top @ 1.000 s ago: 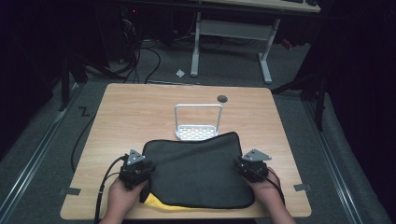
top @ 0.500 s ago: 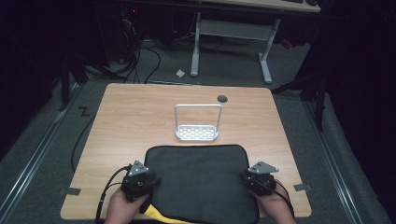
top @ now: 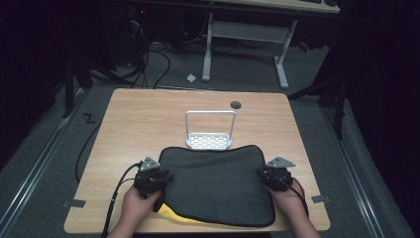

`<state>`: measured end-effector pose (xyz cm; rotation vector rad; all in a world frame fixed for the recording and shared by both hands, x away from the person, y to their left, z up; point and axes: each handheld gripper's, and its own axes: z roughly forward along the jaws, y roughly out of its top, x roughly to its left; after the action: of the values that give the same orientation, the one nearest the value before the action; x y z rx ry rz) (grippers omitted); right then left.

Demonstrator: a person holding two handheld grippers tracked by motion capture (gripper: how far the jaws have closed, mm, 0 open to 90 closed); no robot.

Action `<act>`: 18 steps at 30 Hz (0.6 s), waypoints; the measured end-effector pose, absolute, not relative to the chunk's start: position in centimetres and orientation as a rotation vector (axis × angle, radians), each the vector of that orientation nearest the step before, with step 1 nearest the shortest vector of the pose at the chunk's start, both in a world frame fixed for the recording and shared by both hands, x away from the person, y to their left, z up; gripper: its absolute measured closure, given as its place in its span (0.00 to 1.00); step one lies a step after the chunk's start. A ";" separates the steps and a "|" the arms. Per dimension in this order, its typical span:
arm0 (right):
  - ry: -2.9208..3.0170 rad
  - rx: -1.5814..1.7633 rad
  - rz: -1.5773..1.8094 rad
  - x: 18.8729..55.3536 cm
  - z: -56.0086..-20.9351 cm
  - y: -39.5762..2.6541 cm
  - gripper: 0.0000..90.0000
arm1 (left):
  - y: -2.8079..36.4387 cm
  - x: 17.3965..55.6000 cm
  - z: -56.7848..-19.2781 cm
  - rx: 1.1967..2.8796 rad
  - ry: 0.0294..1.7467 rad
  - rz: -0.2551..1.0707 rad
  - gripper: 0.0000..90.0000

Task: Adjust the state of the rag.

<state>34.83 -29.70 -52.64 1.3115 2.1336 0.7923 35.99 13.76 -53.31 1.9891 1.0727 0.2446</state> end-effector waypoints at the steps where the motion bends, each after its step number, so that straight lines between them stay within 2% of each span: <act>1: 2.119 1.306 0.785 34.5 -52.6 -29.6 0.75 | 14.6 35.1 -53.0 1.960 1.084 0.219 0.67; 5: 2.103 1.286 0.804 33.6 -52.6 -29.5 0.75 | 15.7 33.2 -52.5 1.912 1.094 0.185 0.62; 12: 2.066 1.256 0.858 32.1 -52.0 -29.9 0.76 | 17.8 27.5 -52.7 1.917 1.132 0.164 0.61; 16: 2.059 1.255 0.865 31.9 -51.9 -30.1 0.76 | 18.6 26.4 -53.1 1.912 1.165 0.151 0.58; 18: 2.053 1.254 0.872 31.8 -51.9 -30.3 0.76 | 18.9 25.9 -53.2 1.903 1.166 0.136 0.53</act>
<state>31.79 -30.26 -51.89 1.2541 2.0533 0.8725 25.92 18.87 -53.23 1.9027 1.1660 0.1358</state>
